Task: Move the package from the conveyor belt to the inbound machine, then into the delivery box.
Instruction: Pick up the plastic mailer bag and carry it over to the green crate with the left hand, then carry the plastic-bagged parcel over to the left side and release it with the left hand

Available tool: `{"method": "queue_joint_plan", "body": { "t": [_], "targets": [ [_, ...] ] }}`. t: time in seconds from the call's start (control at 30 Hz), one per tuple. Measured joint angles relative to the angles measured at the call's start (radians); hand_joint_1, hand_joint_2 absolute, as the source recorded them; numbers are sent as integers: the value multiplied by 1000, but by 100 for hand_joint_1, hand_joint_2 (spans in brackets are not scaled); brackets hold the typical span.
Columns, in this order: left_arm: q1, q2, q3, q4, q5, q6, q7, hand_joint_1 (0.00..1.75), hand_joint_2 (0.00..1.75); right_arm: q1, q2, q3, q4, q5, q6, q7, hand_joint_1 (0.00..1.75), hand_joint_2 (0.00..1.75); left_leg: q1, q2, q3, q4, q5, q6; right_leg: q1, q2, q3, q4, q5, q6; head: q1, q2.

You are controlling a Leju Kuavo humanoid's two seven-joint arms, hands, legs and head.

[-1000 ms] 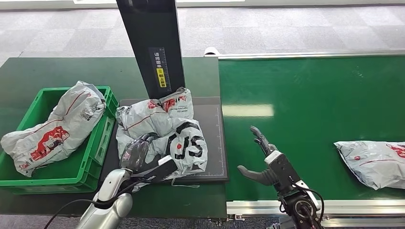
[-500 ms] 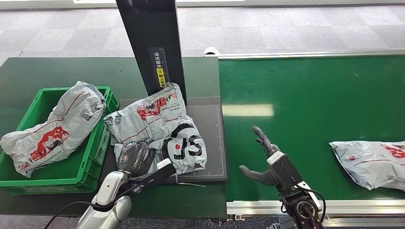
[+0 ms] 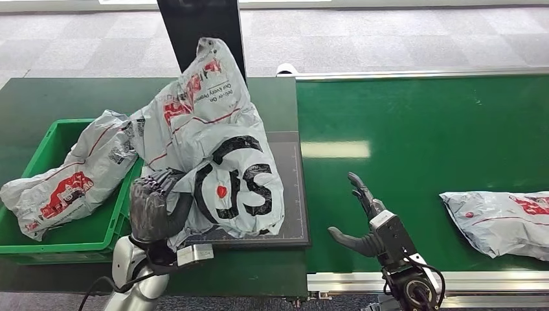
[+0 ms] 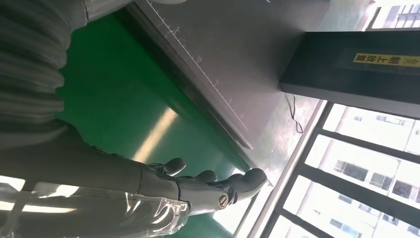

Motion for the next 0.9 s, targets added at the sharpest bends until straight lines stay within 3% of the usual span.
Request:
{"method": "queue_joint_plan", "body": {
  "t": [0.27,0.37,0.43,0.5,0.57,0.63,0.9],
  "targets": [
    [17,-89,196,-257,-148,5,-11,175,175,3,-7,0,0,-11,-18,-13,0,175,0,0,0,0,0,0,0,0,0,0,0,0,0,0],
    [-7,-126,332,-286,-274,4,-7,175,175,13,-8,0,-1,-10,-31,-13,0,175,0,0,1,0,0,0,0,0,0,0,0,0,0,0],
    [-25,-140,428,-285,-347,4,40,175,175,23,-8,0,-6,-7,-36,-13,0,175,0,0,1,0,0,0,0,0,0,0,0,0,0,0],
    [-36,-136,495,-272,-411,4,159,175,175,31,-8,0,-13,-4,-39,-12,0,175,0,0,1,0,0,0,0,0,0,0,0,0,0,0],
    [-39,-116,523,-243,-460,4,306,175,175,36,-8,-2,-21,1,-40,-7,0,175,0,0,1,0,0,0,0,0,0,0,0,0,0,0],
    [-39,-90,532,-209,-486,4,403,175,175,40,-8,-3,-30,4,-40,-2,0,175,0,0,1,0,0,0,0,0,0,0,0,0,0,0],
    [-41,-42,545,-146,-499,4,447,175,175,46,-7,-4,-46,10,-40,2,0,175,0,0,1,0,0,0,0,0,0,0,0,0,0,0]
  ]
}}
